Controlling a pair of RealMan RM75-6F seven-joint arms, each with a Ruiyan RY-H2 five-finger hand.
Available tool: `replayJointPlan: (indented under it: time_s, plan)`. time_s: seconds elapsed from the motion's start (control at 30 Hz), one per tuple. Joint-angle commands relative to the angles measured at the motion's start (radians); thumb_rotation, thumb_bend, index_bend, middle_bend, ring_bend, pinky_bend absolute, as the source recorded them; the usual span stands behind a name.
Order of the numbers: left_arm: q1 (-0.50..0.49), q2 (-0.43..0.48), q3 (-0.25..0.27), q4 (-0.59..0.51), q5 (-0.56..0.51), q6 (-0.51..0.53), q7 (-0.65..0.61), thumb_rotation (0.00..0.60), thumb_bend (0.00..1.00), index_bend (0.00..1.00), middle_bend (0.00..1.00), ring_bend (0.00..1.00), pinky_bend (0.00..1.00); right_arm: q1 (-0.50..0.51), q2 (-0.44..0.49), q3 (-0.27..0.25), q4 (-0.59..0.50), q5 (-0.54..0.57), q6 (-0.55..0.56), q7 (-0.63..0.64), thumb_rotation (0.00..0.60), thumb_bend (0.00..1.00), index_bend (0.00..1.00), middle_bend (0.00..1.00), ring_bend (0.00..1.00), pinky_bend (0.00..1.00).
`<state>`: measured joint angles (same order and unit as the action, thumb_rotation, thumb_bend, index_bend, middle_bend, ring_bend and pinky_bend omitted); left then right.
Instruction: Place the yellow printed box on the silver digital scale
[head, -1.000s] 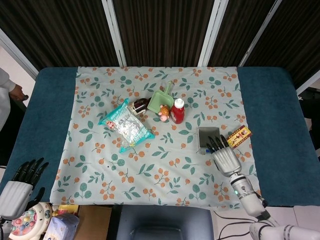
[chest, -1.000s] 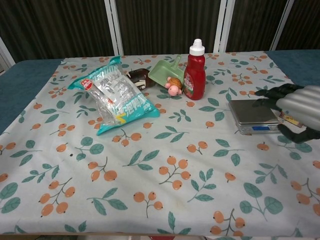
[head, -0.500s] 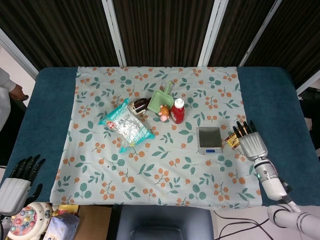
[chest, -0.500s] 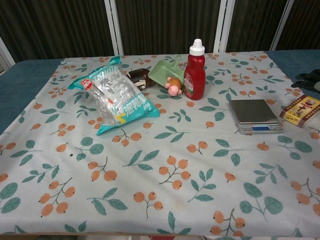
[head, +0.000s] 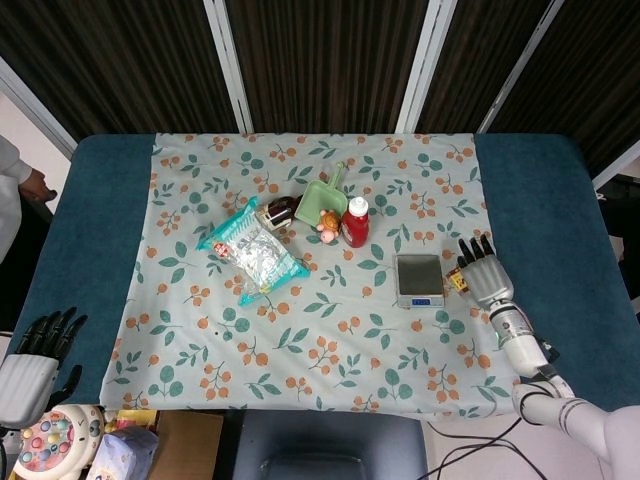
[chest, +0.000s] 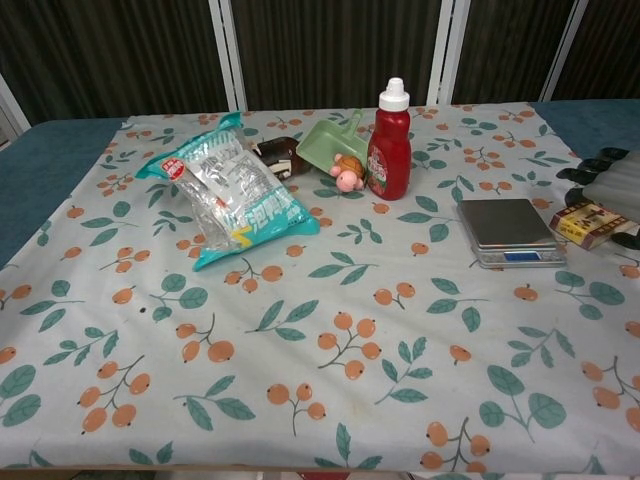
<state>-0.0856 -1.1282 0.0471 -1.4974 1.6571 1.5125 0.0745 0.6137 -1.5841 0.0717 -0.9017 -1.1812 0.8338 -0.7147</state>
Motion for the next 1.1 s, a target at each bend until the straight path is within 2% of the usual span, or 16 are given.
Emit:
replayJointPlan:
  time_s: [0.03,0.17,0.23,0.4,0.5,0.6,0.67,0.8,0.93,1.0,1.03,1.1]
  plan:
    - [-0.001,0.0,0.0,0.0,-0.002,-0.002,0.0,0.6,0.45,0.0,0.0,0.0,0.12,0.001,-0.001,0.0,0.0,0.001,0.0,-0.002,0.6,0.6,0.55,0.0,0.0,0.0]
    - [0.0,0.001,0.002,-0.002,0.005,0.002,-0.005,0.6,0.45,0.0,0.0,0.0,0.12,-0.009,0.009,0.006,-0.014,-0.015,0.04,0.033,0.6,0.63,0.76,0.01,0.0,0.0]
    - [0.0,0.001,0.004,-0.002,0.009,0.004,-0.005,0.6,0.45,0.0,0.0,0.0,0.12,-0.018,0.03,0.009,-0.041,-0.029,0.068,0.062,0.6,0.64,0.81,0.02,0.0,0.0]
    - [0.001,0.002,0.007,-0.004,0.015,0.007,-0.004,0.6,0.45,0.0,0.0,0.0,0.12,-0.04,0.134,0.022,-0.195,-0.062,0.16,0.075,0.6,0.65,0.83,0.03,0.0,0.0]
    - [0.001,0.005,0.007,-0.007,0.019,0.012,-0.008,0.6,0.45,0.0,0.0,0.0,0.12,-0.035,0.181,0.038,-0.316,-0.053,0.18,0.037,0.6,0.65,0.83,0.03,0.0,0.0]
    - [0.002,0.007,0.008,-0.01,0.025,0.016,-0.01,0.6,0.45,0.0,0.0,0.0,0.12,-0.013,0.19,0.059,-0.418,-0.009,0.173,-0.046,0.6,0.65,0.83,0.03,0.0,0.0]
    - [0.002,0.008,0.009,-0.013,0.029,0.018,-0.012,0.6,0.45,0.0,0.0,0.0,0.12,0.009,0.175,0.075,-0.475,0.043,0.158,-0.113,0.6,0.66,0.82,0.03,0.0,0.0]
    - [0.005,0.014,0.013,-0.012,0.033,0.025,-0.022,0.6,0.45,0.0,0.0,0.0,0.12,0.055,0.118,0.081,-0.514,0.143,0.154,-0.28,0.6,0.67,0.78,0.03,0.0,0.0]
    - [0.009,0.026,0.013,-0.017,0.04,0.041,-0.039,0.6,0.45,0.0,0.0,0.0,0.12,0.09,0.067,0.082,-0.545,0.294,0.183,-0.446,0.6,0.67,0.69,0.03,0.0,0.0]
    - [0.012,0.03,0.012,-0.018,0.042,0.048,-0.046,0.6,0.45,0.0,0.0,0.0,0.12,0.1,0.057,0.076,-0.551,0.328,0.197,-0.482,0.6,0.67,0.66,0.02,0.0,0.0]
    - [0.012,0.032,0.013,-0.018,0.043,0.05,-0.049,0.6,0.45,0.0,0.0,0.0,0.12,0.104,0.053,0.074,-0.555,0.346,0.204,-0.497,0.6,0.67,0.63,0.02,0.0,0.0]
    - [0.013,0.033,0.014,-0.018,0.048,0.053,-0.052,0.6,0.45,0.0,0.0,0.0,0.12,0.112,0.045,0.07,-0.563,0.39,0.227,-0.533,0.6,0.67,0.46,0.0,0.0,0.0]
